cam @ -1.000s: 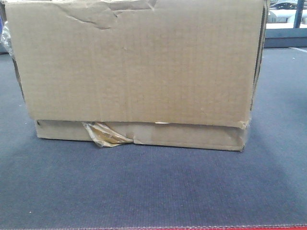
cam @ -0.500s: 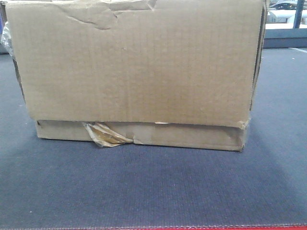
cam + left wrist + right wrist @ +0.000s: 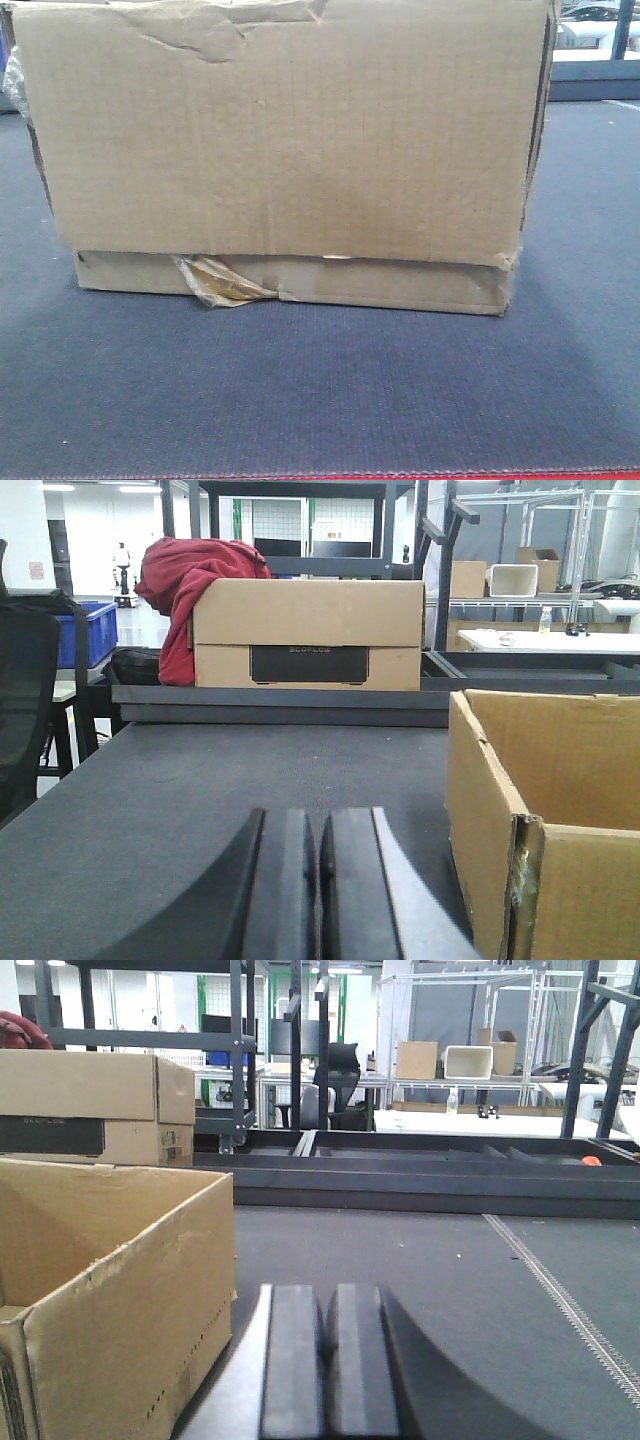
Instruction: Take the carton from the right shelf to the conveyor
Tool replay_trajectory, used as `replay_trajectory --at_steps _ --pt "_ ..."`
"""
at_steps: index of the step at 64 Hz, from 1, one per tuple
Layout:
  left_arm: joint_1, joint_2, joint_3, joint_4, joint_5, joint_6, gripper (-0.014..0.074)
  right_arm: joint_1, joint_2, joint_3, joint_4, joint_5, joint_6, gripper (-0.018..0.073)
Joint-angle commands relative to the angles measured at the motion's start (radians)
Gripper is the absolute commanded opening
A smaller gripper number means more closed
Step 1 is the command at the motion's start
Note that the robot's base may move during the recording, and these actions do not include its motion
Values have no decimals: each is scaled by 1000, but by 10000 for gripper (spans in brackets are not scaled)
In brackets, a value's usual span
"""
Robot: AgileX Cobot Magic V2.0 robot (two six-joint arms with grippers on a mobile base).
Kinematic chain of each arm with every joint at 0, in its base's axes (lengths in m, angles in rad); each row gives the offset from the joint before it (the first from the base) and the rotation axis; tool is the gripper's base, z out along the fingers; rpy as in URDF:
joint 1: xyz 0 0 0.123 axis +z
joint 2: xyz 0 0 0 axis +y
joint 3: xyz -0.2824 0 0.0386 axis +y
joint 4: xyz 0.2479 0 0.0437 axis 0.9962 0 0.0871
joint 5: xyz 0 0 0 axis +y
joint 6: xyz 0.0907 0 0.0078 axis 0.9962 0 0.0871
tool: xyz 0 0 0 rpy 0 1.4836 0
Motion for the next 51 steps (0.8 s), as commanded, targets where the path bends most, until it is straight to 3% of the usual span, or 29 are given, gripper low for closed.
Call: replay_trajectory --at_steps 1,35,51 --pt "2 -7 3 -6 -4 1 20 0 -7 2 -12 -23 -6 -78" --pt "2 -7 17 -6 -26 1 20 0 -7 2 -12 -23 -6 -78" --pt "2 -97 278 -47 -129 1 20 0 -7 2 -12 -23 -6 -78"
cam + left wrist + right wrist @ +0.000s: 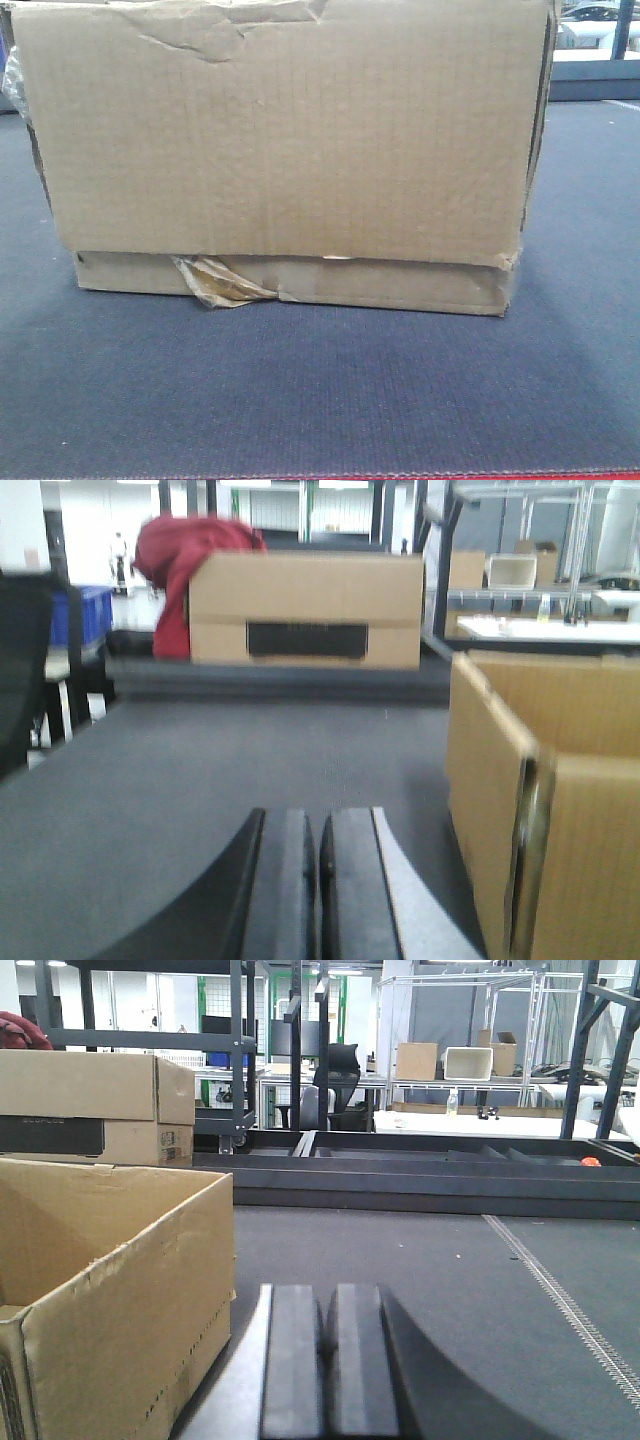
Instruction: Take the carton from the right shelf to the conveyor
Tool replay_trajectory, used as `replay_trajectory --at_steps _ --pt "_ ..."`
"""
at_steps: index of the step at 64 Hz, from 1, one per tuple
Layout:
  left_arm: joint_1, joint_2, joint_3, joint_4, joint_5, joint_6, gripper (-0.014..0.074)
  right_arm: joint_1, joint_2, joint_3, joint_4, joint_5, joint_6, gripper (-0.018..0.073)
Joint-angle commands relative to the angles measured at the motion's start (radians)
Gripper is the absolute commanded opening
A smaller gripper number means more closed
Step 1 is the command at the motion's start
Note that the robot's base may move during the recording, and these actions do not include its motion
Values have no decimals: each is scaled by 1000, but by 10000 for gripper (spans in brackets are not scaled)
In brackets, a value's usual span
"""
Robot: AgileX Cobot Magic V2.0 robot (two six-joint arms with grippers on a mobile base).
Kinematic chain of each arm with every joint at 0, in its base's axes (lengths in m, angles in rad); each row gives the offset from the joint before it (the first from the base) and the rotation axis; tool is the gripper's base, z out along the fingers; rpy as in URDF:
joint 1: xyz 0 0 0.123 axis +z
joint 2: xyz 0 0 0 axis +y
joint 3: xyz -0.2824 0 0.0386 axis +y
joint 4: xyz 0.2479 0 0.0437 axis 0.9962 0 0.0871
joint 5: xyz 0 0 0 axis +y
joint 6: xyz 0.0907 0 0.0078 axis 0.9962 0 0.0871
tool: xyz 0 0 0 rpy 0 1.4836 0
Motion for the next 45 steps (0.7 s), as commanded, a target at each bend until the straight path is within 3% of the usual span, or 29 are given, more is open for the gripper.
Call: replay_trajectory --at_steps 1,10,13,45 --pt "2 -25 116 -30 -63 -1 20 0 -5 1 -11 -23 -6 -78" --pt "2 -25 216 -38 -205 -1 20 0 -5 1 -11 -23 -6 -78" --pt "2 -25 216 -38 -149 -1 20 0 -5 1 -11 -21 -6 -78" --pt "2 -25 216 -38 -168 -1 20 0 -5 1 -11 -23 -6 -78"
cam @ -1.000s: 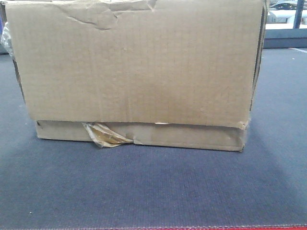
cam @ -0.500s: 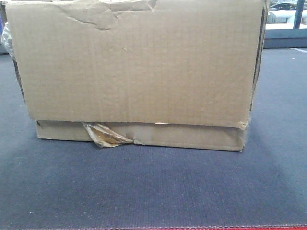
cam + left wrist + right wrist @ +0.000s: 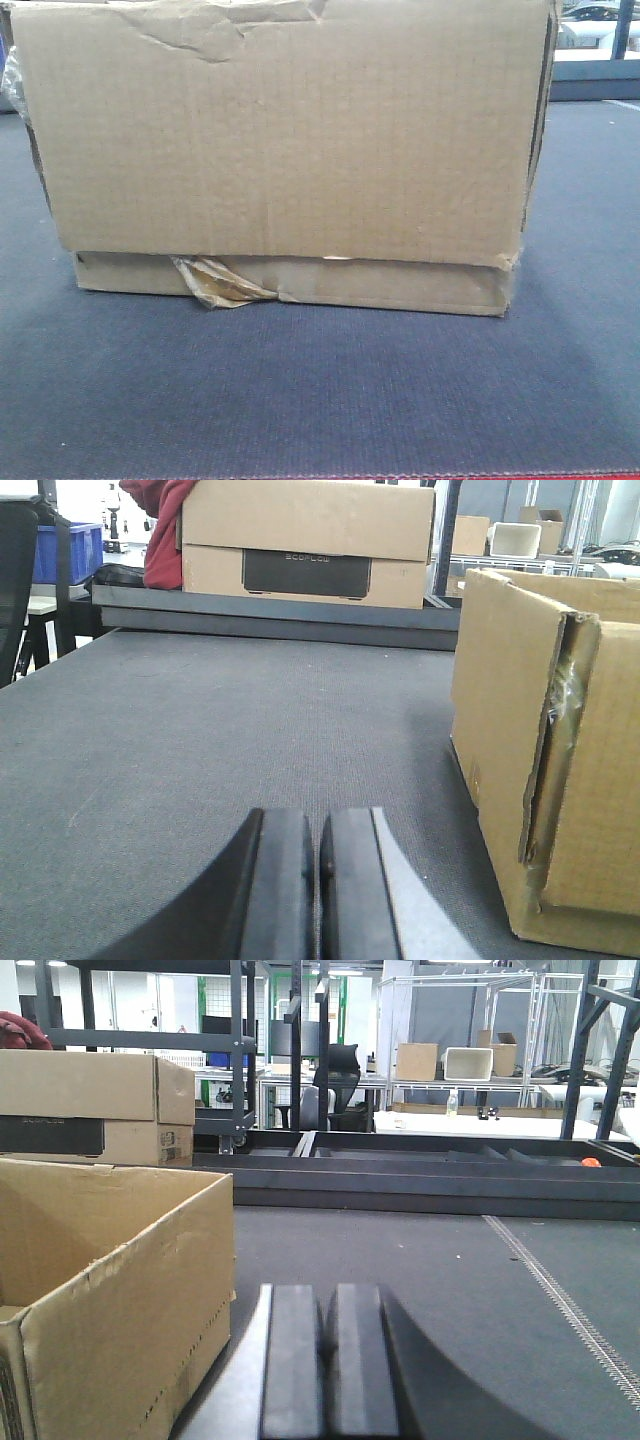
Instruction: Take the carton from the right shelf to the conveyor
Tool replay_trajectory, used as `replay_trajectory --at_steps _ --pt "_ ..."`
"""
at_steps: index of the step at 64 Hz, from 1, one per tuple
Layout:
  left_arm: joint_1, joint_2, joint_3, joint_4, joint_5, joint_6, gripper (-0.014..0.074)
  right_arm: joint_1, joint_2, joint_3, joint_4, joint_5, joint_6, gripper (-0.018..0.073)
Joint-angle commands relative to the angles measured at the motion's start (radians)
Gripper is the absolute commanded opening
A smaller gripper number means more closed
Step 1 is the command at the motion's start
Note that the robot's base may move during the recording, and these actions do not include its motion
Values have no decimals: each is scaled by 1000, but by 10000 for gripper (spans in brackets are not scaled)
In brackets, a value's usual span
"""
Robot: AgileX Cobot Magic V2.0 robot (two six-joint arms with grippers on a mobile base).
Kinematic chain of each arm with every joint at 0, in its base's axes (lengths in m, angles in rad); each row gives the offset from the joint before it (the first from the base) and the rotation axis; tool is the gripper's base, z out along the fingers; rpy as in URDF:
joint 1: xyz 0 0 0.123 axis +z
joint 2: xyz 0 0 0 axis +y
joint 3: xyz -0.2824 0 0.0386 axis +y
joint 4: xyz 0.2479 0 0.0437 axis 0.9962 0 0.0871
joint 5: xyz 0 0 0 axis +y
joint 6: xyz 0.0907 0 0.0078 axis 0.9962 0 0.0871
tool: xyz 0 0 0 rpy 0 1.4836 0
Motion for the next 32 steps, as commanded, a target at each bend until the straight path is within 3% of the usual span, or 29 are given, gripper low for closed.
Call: replay_trajectory --at_steps 1,23,32 --pt "2 -6 0 -4 -21 -1 20 0 -5 -1 -11 -23 -4 -78" --pt "2 -6 0 -4 -21 -1 20 0 -5 -1 -11 -23 -4 -78" --pt "2 -6 0 -4 -21 -1 20 -53 -10 61 0 -32 -4 -78"
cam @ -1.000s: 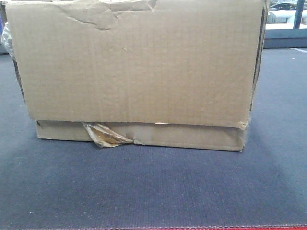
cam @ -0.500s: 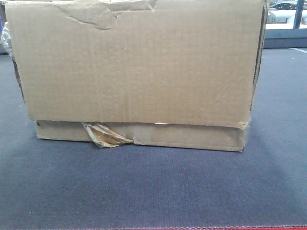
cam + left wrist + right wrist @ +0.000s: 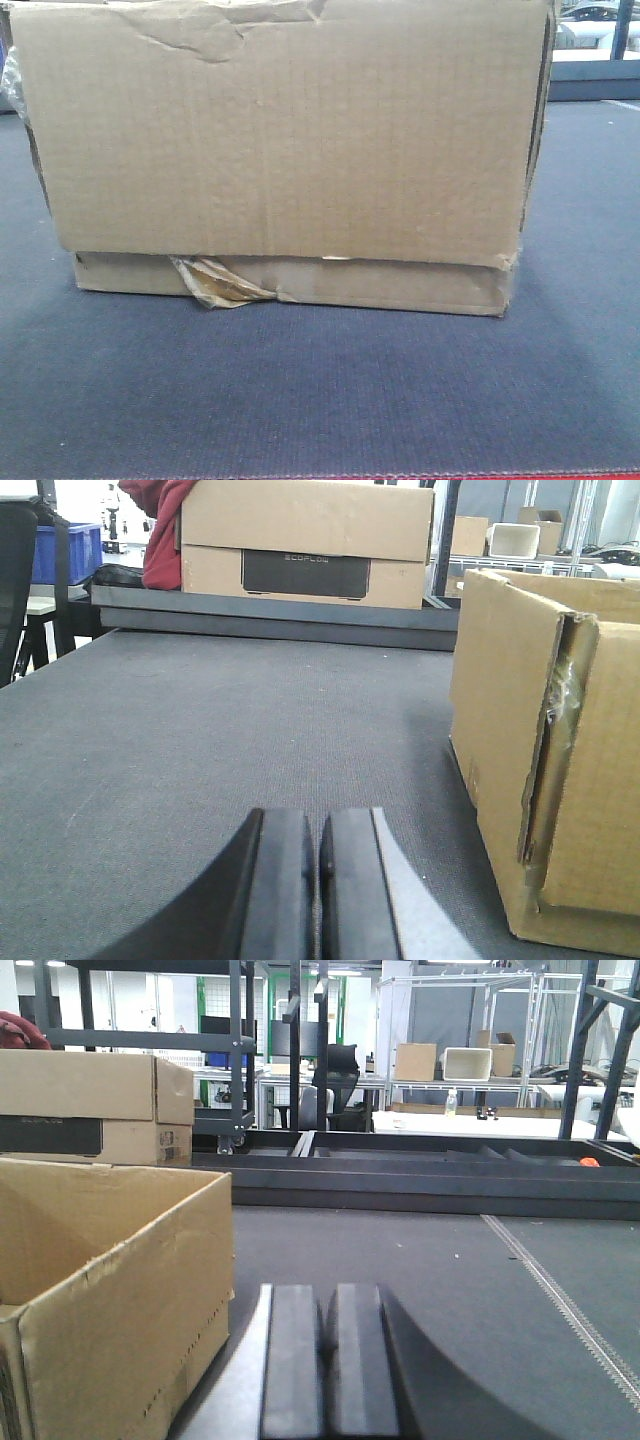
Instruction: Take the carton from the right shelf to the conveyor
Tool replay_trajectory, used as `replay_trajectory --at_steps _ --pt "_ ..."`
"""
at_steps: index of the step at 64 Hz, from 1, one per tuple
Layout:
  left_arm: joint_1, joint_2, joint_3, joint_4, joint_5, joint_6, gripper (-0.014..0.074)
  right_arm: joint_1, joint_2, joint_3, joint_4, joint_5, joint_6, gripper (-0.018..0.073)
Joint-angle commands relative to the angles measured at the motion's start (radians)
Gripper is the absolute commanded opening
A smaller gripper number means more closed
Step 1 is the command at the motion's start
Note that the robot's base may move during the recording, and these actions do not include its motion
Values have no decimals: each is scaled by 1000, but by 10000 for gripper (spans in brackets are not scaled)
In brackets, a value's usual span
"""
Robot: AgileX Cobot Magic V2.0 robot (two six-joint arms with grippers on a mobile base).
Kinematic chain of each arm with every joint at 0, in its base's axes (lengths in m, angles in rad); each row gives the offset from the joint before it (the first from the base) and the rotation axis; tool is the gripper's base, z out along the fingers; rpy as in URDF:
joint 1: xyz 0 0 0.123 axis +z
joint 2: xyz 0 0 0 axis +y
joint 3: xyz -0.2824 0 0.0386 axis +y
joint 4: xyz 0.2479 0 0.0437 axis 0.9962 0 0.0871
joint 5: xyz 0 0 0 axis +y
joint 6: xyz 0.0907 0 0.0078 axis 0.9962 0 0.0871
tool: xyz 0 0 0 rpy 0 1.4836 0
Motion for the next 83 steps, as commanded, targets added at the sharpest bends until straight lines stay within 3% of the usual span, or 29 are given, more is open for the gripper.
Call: replay_trajectory --at_steps 1,19,22,27,83 --pt "2 -6 -2 -4 -19 -1 20 -40 -10 53 6 -31 -4 -78" --pt "2 -6 -2 -4 -19 -1 20 -133 -132 356 91 -175 -4 -78" --pt "2 -6 -2 -4 -19 -1 20 -135 -132 356 102 -210 -4 -78" --pt "2 -6 -2 -4 -19 -1 20 -135 -132 356 102 -119 -4 -78" --pt "2 -6 -2 -4 -19 -1 20 -135 -132 356 102 -121 -4 -78"
